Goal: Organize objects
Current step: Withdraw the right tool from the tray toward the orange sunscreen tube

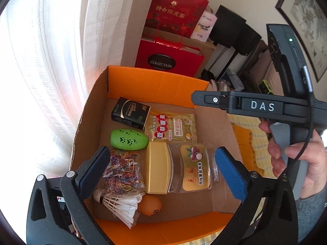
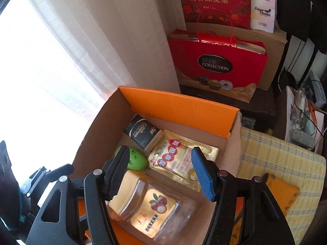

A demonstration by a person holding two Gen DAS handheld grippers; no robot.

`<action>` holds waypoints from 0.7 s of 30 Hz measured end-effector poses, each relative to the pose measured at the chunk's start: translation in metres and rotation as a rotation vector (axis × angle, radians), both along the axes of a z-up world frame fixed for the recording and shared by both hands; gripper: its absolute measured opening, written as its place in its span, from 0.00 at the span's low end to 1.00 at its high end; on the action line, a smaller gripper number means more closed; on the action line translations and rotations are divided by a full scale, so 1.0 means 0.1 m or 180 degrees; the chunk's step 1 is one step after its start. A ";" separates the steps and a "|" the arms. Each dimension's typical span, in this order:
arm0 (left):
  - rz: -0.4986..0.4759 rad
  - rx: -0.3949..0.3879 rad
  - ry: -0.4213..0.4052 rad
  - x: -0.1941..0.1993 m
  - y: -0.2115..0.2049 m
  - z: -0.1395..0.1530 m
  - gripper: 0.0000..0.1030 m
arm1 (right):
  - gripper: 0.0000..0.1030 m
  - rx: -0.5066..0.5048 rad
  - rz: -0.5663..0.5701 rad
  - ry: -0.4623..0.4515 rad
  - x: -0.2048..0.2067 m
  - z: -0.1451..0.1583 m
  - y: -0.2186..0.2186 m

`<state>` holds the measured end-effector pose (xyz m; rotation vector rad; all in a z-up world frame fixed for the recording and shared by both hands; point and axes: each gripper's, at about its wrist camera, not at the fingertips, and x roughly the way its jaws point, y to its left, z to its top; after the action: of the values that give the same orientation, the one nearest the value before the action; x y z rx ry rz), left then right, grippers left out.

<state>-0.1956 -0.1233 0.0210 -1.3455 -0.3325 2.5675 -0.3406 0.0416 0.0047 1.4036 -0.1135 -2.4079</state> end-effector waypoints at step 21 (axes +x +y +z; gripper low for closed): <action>-0.0528 0.0138 -0.0004 0.32 0.89 0.10 1.00 | 0.81 0.0135 -0.0497 -0.0005 0.95 0.07 1.35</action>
<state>-0.1638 -0.0346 0.0312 -1.3019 -0.2634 2.4103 -0.2461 0.1763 0.0120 1.4650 -0.1797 -2.5491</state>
